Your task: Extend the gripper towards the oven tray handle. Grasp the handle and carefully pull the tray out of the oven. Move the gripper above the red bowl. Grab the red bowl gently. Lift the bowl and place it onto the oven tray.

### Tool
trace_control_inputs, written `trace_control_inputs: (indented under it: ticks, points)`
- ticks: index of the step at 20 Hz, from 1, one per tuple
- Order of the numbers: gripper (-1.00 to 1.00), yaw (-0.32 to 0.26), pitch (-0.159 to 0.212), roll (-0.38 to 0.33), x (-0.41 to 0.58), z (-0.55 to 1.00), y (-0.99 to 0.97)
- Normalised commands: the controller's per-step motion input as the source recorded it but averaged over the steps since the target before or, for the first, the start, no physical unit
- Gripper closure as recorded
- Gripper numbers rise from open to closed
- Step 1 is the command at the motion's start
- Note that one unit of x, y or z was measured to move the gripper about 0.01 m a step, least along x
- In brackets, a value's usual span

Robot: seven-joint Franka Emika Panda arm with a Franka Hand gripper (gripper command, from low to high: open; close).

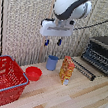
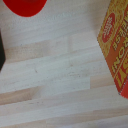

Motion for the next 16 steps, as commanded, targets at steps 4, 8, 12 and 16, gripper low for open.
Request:
trace_control_inputs:
  ticks: [4, 8, 12, 16]
  points:
    - [-1.00, 0.042, 0.009, -0.125, 0.041, 0.00, 0.14]
    - [-1.00, -0.049, 0.000, -0.079, -0.114, -0.03, -0.18]
    - [-1.00, -0.048, 0.002, -0.114, -0.184, 0.00, -0.38]
    - [-1.00, 0.000, 0.023, -0.291, -0.026, 0.20, -0.46]
